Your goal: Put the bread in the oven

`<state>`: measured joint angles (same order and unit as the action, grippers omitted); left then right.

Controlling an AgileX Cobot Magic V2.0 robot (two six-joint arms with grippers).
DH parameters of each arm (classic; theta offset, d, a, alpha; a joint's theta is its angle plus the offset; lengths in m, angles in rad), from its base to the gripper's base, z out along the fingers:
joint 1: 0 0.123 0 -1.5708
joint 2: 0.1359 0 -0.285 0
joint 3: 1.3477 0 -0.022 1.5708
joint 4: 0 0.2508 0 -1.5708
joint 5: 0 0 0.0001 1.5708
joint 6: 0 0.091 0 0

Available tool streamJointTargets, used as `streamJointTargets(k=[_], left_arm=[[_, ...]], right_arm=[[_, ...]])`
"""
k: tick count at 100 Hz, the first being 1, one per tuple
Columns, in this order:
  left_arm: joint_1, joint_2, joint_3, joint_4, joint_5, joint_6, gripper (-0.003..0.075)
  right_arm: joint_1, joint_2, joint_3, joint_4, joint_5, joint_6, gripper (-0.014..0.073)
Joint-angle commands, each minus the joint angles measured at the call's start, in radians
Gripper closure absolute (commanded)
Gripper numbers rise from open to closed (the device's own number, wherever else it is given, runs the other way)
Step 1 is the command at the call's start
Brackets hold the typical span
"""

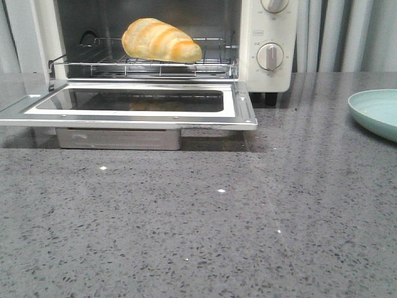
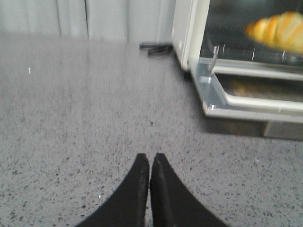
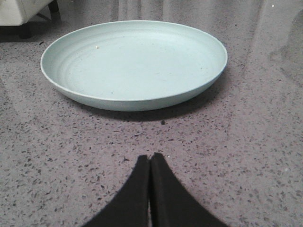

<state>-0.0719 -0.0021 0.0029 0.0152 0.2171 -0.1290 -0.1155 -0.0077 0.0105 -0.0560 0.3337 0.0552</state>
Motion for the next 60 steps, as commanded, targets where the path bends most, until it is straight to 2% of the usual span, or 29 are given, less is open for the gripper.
streamJointTargets(k=[1, 30, 60], left_arm=[[0.006, -0.026, 0.019, 0.001, -0.071, -0.007, 0.0741], [0.055, -0.026, 0.021, 0.023, -0.065, -0.004, 0.0742], [0.055, -0.026, 0.021, 0.035, 0.035, -0.001, 0.0741]], right_arm=[[-0.008, 0.006, 0.025, -0.011, -0.028, -0.008, 0.0661], [-0.008, 0.006, 0.025, -0.011, -0.028, -0.008, 0.0661], [-0.008, 0.006, 0.025, -0.011, -0.028, -0.008, 0.0661]])
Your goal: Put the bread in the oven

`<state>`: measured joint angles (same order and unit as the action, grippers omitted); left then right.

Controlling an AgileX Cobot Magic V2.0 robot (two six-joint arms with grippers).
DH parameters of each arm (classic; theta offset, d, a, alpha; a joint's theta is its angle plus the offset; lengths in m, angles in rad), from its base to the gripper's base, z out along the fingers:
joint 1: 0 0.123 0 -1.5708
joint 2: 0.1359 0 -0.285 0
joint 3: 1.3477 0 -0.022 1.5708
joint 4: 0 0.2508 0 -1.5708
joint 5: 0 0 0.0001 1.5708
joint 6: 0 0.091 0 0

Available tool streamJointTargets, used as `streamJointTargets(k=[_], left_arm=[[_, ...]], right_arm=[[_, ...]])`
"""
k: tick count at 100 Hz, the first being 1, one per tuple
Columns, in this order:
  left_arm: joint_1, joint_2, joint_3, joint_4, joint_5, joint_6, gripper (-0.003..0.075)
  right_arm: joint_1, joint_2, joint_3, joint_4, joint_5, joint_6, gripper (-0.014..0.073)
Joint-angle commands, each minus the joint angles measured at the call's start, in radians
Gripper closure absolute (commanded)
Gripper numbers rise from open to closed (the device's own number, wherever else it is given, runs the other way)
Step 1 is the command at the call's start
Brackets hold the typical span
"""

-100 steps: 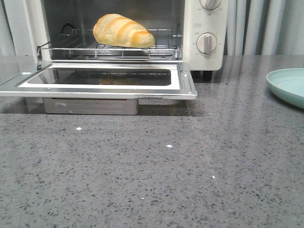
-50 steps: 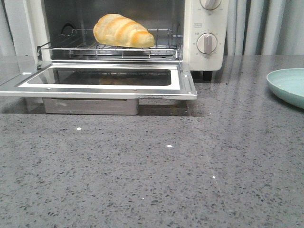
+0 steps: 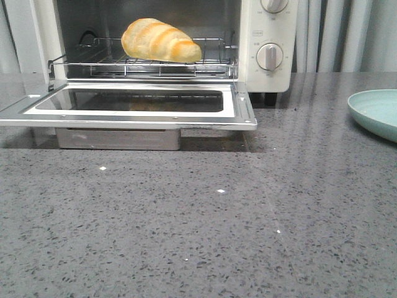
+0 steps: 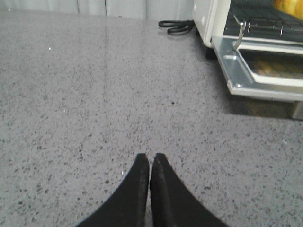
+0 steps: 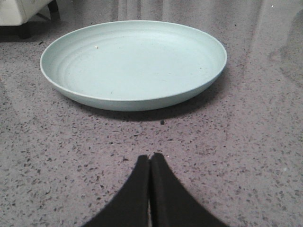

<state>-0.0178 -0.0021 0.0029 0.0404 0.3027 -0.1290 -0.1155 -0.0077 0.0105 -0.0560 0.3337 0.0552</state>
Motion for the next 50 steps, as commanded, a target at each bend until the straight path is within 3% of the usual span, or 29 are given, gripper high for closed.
streamJointTargets(k=[1, 50], left_arm=[[0.001, -0.026, 0.021, 0.01, -0.049, -0.001, 0.0741], [0.01, -0.026, 0.021, 0.028, -0.042, -0.001, 0.0741]], right_arm=[[-0.008, 0.006, 0.025, -0.011, -0.028, -0.008, 0.0661], [-0.008, 0.006, 0.025, -0.011, -0.028, -0.008, 0.0661]])
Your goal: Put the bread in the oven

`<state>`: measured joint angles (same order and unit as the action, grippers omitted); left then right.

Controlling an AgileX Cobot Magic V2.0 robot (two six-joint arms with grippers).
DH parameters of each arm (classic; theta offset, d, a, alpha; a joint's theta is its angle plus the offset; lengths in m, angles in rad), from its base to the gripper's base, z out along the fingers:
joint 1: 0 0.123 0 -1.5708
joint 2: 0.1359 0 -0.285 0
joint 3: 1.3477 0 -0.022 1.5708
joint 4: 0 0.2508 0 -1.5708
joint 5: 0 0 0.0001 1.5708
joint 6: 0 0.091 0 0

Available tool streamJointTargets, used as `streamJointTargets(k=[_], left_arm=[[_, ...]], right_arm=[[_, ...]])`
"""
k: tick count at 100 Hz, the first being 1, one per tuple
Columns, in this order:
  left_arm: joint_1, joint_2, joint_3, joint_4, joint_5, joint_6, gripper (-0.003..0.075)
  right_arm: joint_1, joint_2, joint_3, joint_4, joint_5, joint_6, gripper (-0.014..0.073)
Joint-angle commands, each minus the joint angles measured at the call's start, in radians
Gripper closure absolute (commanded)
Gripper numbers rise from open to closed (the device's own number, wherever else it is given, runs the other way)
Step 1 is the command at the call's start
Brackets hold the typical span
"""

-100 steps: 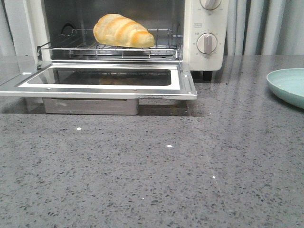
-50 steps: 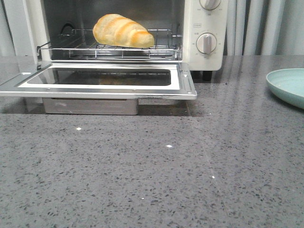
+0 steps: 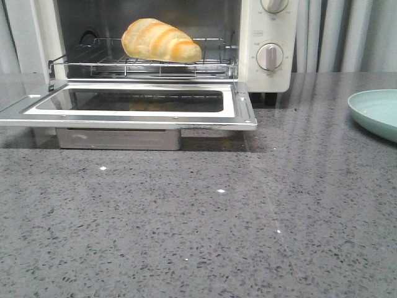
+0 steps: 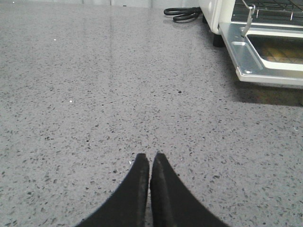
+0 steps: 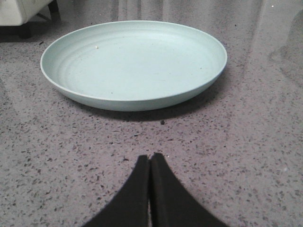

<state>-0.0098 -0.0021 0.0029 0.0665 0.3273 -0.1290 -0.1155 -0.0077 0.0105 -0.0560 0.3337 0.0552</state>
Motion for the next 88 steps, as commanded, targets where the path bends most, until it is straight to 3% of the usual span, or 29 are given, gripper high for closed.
streamJointTargets(k=[1, 88], left_arm=[[0.002, -0.026, 0.021, 0.002, -0.066, -0.001, 0.0741], [0.002, -0.026, 0.021, -0.009, -0.066, -0.001, 0.0742]], right_arm=[[-0.008, 0.006, 0.025, -0.011, -0.028, -0.008, 0.0661], [-0.008, 0.006, 0.025, -0.011, -0.028, -0.008, 0.0661]])
